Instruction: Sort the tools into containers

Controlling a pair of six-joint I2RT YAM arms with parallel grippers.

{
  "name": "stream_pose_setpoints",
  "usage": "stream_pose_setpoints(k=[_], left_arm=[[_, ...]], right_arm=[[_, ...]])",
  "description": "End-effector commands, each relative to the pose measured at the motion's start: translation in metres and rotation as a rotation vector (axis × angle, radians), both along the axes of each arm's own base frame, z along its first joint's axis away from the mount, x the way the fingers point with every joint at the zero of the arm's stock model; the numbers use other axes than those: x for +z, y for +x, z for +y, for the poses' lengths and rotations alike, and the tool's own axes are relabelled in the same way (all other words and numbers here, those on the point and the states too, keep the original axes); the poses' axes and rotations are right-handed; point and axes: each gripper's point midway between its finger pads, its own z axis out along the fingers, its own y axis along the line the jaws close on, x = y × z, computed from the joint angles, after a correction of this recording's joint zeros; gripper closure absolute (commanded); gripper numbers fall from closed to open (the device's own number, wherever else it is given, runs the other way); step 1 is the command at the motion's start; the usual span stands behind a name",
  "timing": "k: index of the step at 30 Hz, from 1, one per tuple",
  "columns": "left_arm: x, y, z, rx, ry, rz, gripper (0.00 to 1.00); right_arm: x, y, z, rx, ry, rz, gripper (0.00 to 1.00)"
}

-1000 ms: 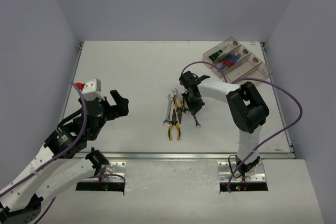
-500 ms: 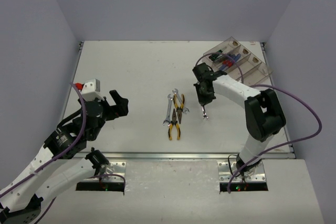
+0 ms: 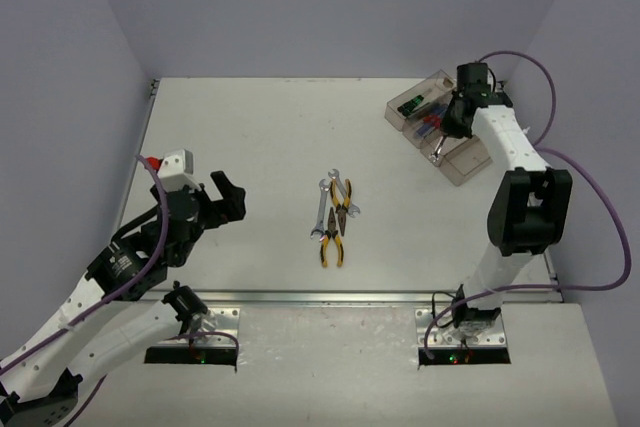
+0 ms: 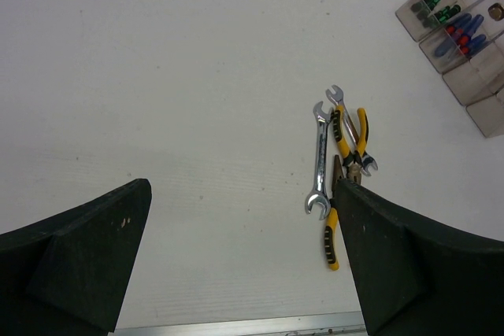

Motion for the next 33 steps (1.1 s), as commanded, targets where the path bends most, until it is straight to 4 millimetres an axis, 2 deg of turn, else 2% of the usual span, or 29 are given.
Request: stream_pose_setpoints(k=[1,8,10,17,18,19,22,24,26,28,30,33], left_arm=[[0.005,0.005,0.000,0.015,-0.011,-0.023,0.00],[0.004,0.006,-0.002,0.009,-0.006,-0.018,0.00],[0.003,0.006,-0.002,0.009,-0.006,-0.017,0.00],[0.000,0.008,-0.005,-0.003,0.005,-0.004,0.00],[-0.001,0.008,-0.006,-0.005,0.008,-0.001,0.00],[-0.001,0.009,-0.007,-0.008,0.010,0.002,0.00],[-0.003,0.009,-0.008,-0.012,0.015,0.009,0.00],[-0.005,0.010,-0.009,-0.013,0.022,0.016,0.00],[-0.006,0.011,-0.010,-0.014,0.028,0.022,0.00],[-0.007,0.012,-0.010,-0.011,0.031,0.027,0.00],[-0.009,0.013,-0.011,-0.012,0.039,0.035,0.00],[-0.018,0.018,-0.010,0.007,0.070,0.077,0.00]], right_arm=[[0.014,0.045,-0.036,-0.189,0.076,-0.118,1.00],[0.015,0.075,-0.080,-0.370,0.085,-0.205,1.00],[0.020,0.086,-0.086,-0.376,0.067,-0.230,1.00],[-0.001,0.098,-0.092,-0.407,0.089,-0.209,0.99],[-0.008,0.099,-0.091,-0.407,0.107,-0.199,0.94],[-0.013,0.100,-0.089,-0.404,0.122,-0.191,0.80],[-0.018,0.097,-0.086,-0.409,0.143,-0.181,0.67],[-0.015,0.095,-0.084,-0.412,0.152,-0.193,0.54],[-0.004,0.094,-0.077,-0.384,0.172,-0.216,0.39],[0.017,0.093,-0.063,-0.333,0.186,-0.257,0.34],[0.041,0.089,-0.034,-0.225,0.213,-0.281,0.31],[0.070,0.068,0.027,0.018,0.170,-0.291,0.28]])
